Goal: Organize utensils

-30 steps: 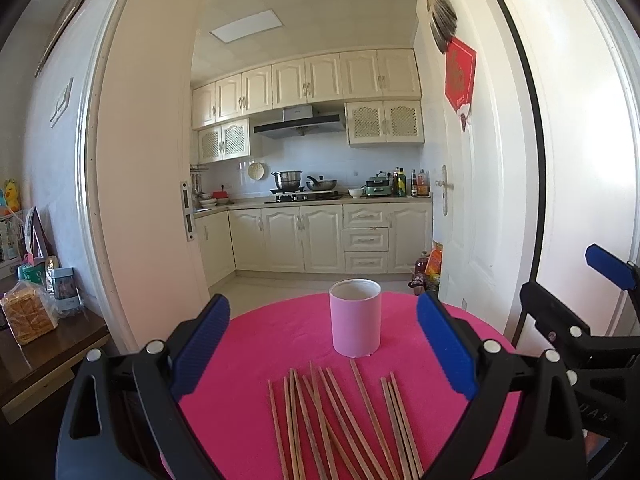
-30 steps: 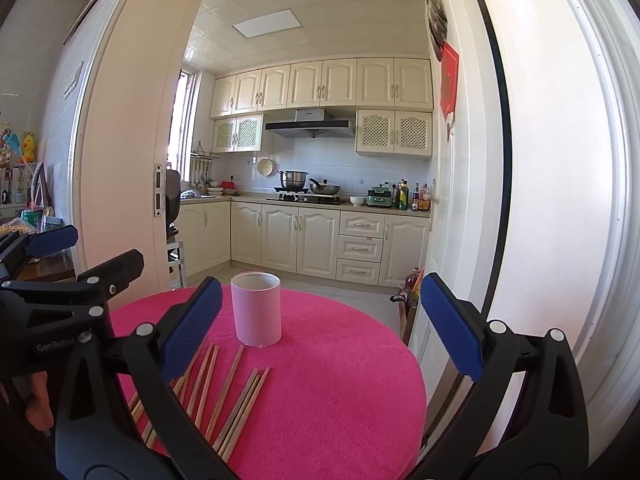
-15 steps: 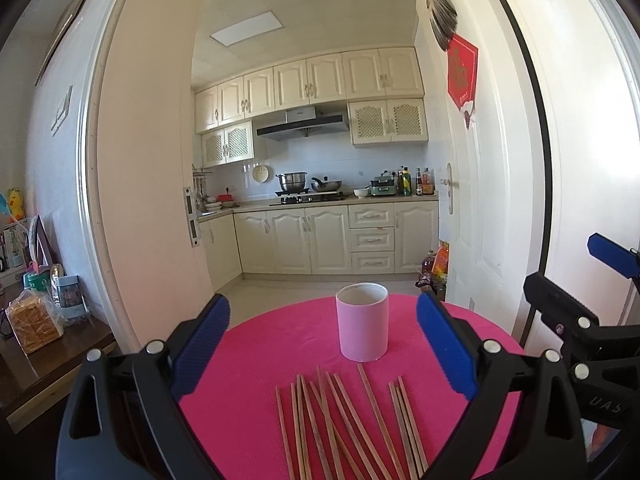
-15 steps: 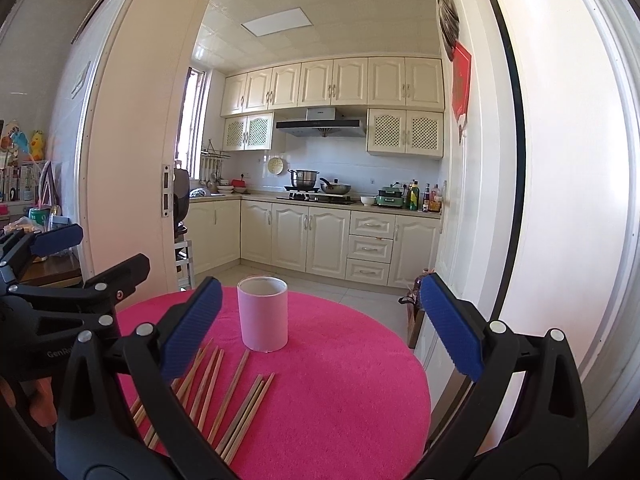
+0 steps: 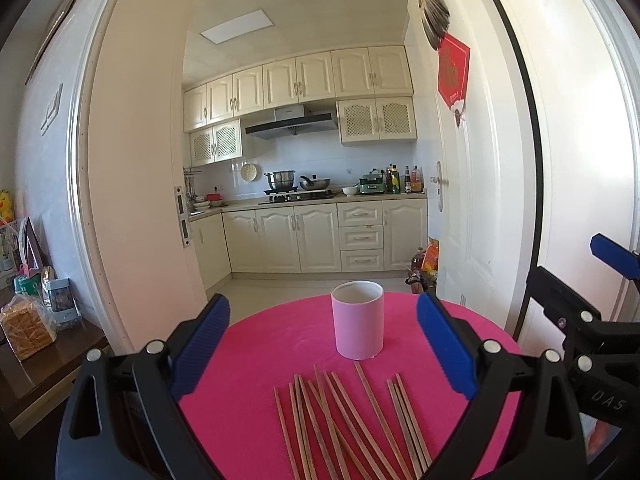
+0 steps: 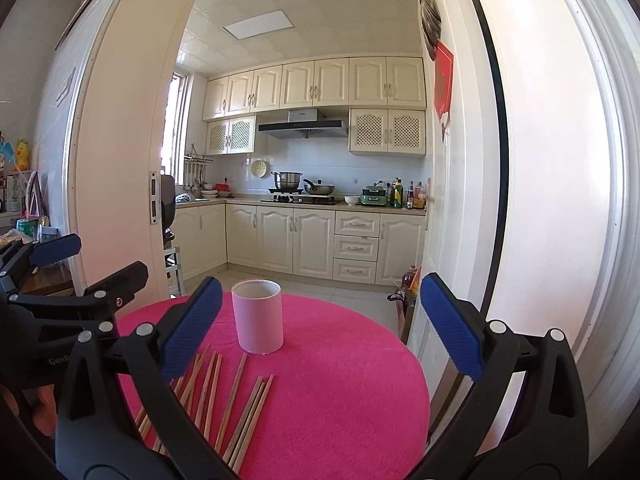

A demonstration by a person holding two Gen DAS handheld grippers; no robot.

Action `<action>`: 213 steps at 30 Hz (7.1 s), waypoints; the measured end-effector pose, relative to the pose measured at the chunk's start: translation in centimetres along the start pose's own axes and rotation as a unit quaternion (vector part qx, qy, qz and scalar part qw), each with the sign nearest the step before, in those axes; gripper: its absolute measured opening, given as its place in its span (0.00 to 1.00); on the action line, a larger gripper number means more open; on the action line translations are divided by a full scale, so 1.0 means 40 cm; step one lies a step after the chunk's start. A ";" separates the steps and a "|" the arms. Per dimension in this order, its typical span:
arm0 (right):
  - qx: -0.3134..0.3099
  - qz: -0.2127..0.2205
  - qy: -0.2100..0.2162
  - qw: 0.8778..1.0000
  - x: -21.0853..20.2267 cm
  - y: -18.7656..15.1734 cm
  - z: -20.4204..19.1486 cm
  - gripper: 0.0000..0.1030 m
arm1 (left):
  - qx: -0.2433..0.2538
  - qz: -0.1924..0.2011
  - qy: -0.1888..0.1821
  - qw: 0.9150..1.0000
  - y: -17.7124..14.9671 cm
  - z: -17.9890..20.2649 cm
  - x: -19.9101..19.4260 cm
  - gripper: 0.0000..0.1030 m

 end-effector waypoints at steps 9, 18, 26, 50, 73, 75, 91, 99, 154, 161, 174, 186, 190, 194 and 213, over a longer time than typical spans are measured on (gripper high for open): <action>0.003 -0.012 0.000 1.000 0.003 -0.009 -0.022 0.94 | -0.005 -0.008 -0.008 1.000 -0.016 -0.025 0.006 0.90; -0.016 -0.037 -0.002 0.999 0.039 -0.036 -0.044 0.94 | -0.009 -0.038 -0.006 0.999 -0.059 -0.052 0.043 0.90; -0.030 -0.136 0.025 0.990 0.112 -0.142 -0.078 0.91 | -0.046 -0.117 -0.014 0.992 -0.164 -0.125 0.107 0.90; -0.086 -0.409 0.120 0.900 0.244 -0.473 -0.183 0.32 | -0.141 -0.384 -0.020 0.912 -0.520 -0.253 0.279 0.31; -0.166 -0.456 0.128 0.865 0.268 -0.516 -0.189 0.13 | -0.120 -0.388 -0.012 0.914 -0.503 -0.255 0.294 0.10; -0.134 -0.464 0.132 0.866 0.275 -0.500 -0.187 0.14 | -0.120 -0.389 -0.008 0.913 -0.502 -0.256 0.298 0.10; -0.165 -0.508 0.127 0.836 0.311 -0.515 -0.243 0.13 | -0.172 -0.405 -0.034 0.897 -0.496 -0.290 0.326 0.10; -0.132 -0.491 0.140 0.850 0.326 -0.501 -0.219 0.06 | -0.209 -0.389 -0.052 0.895 -0.488 -0.306 0.312 0.05; 0.051 -0.195 0.201 0.959 0.593 0.017 -0.240 0.06 | -0.113 0.076 -0.124 0.983 0.119 -0.151 0.645 0.08; 0.051 -0.199 0.191 0.960 0.593 -0.008 -0.237 0.06 | -0.102 0.052 -0.111 0.987 0.112 -0.150 0.620 0.34; 0.057 -0.186 0.166 0.967 0.546 -0.007 -0.221 0.12 | -0.053 0.038 -0.090 0.994 0.117 -0.127 0.526 0.54; 0.070 -0.154 0.141 0.975 0.456 0.033 -0.159 0.47 | -0.057 0.039 -0.076 0.995 0.143 -0.157 0.403 0.57; 0.068 -0.151 0.135 0.977 0.417 0.030 -0.140 0.47 | -0.059 0.030 -0.072 0.995 0.130 -0.166 0.364 0.60; 0.062 -0.161 0.130 0.976 0.384 0.004 -0.127 0.47 | -0.064 -0.008 -0.073 0.995 0.090 -0.178 0.337 0.63; -0.047 -0.385 0.149 0.910 0.305 -0.378 -0.208 0.47 | -0.154 -0.380 -0.056 0.910 -0.414 -0.274 0.329 0.65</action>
Point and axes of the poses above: each gripper's, at about its wrist camera, not at the fingertips, and x roughly the way its jaws point, z to its right, y to its top, the point moved 10 cm from there along x, roughly the way its jaws point, and after that the axes turned 14 degrees about -y, right-handed, at the moved point
